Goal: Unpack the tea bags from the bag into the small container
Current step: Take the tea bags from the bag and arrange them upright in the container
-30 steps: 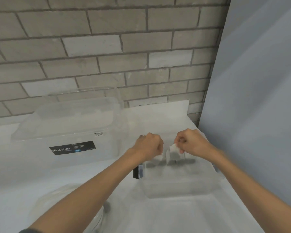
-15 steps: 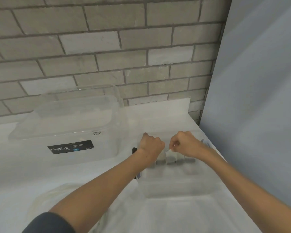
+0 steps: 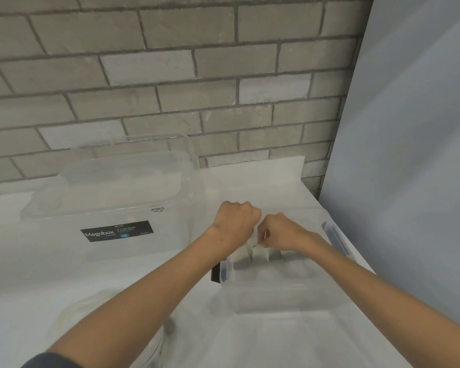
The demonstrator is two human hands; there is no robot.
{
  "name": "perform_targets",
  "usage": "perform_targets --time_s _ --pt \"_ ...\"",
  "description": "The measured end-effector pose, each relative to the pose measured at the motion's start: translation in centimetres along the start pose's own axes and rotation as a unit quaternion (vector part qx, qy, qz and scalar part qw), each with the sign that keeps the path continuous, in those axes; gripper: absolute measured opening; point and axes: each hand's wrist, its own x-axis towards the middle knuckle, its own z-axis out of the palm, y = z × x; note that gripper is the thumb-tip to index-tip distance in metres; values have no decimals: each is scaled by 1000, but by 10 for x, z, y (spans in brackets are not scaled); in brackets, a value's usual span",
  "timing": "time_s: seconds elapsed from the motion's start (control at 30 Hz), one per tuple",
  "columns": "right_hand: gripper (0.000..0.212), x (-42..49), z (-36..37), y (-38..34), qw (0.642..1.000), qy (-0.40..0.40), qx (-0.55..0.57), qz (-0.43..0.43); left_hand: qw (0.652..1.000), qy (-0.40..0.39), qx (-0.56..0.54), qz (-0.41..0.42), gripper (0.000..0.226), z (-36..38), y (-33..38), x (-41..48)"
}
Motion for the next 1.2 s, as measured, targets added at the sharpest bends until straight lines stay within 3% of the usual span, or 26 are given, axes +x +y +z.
perform_targets --time_s 0.07,0.23,0.53,0.73,0.93,1.2 --pt "13 4 5 -6 999 4 -35 13 1000 24 -5 -12 9 -6 -5 -3" --pt "23 7 13 -16 992 25 -120 26 998 49 -32 -28 16 -9 -17 -13" --pt "25 -1 1 -19 987 58 -146 29 997 46 -53 -40 20 -9 -29 -35" --pt "21 -14 -33 -43 991 108 -83 -2 992 41 -104 -54 21 -10 -45 -56" --pt "17 -30 -52 -99 986 138 10 -93 960 8 -258 -110 18 -11 -80 -107" --pt "15 -35 -12 -191 981 54 77 -171 909 -42 -362 -200 10 9 -137 -208"
